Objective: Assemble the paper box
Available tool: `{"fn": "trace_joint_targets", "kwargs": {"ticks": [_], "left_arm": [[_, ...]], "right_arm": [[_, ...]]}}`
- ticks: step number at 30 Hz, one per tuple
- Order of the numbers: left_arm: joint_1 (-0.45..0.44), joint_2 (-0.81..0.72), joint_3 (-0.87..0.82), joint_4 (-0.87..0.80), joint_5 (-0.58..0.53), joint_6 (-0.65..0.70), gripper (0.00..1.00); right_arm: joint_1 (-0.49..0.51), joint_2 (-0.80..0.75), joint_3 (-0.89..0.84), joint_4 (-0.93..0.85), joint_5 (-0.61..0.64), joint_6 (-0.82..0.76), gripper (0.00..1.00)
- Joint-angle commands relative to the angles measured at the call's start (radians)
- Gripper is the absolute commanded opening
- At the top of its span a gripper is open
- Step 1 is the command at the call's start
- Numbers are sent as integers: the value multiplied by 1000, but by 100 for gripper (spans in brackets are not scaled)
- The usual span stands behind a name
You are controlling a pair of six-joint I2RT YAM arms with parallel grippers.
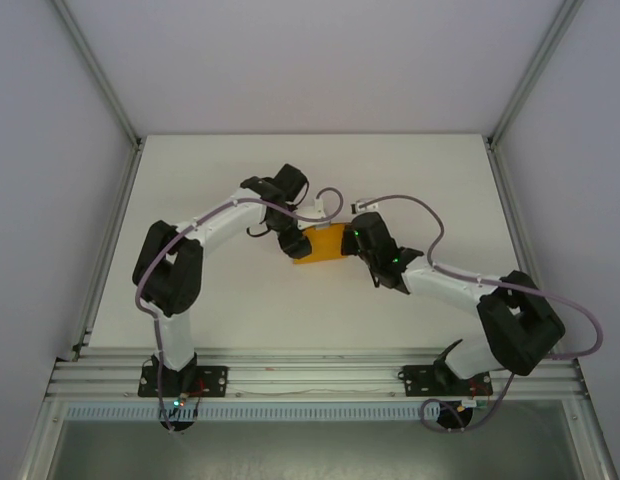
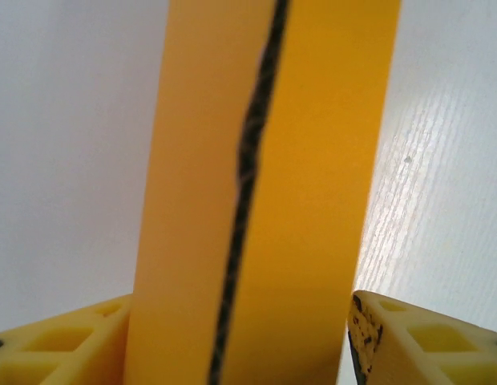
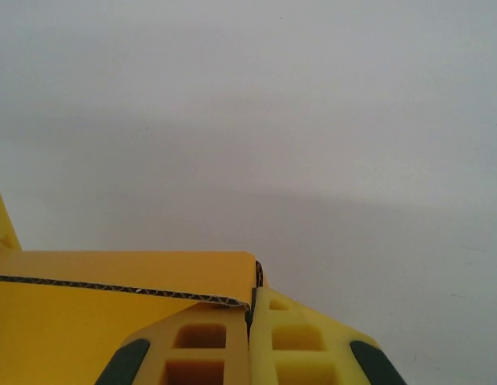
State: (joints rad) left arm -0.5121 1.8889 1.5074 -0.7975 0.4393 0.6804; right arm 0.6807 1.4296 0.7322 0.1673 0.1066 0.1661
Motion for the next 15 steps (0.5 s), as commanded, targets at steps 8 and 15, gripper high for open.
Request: {"fn": "trace_joint_targets", "kwargs": {"ticks": [8, 15], "left_arm": [[-19, -158, -74, 80, 3, -77, 99], [-13, -264, -170, 157, -175, -256, 73]], "right_arm": [[67, 34, 10, -280, 120, -10, 0], [95, 31, 40, -309, 127, 16, 0]]}}
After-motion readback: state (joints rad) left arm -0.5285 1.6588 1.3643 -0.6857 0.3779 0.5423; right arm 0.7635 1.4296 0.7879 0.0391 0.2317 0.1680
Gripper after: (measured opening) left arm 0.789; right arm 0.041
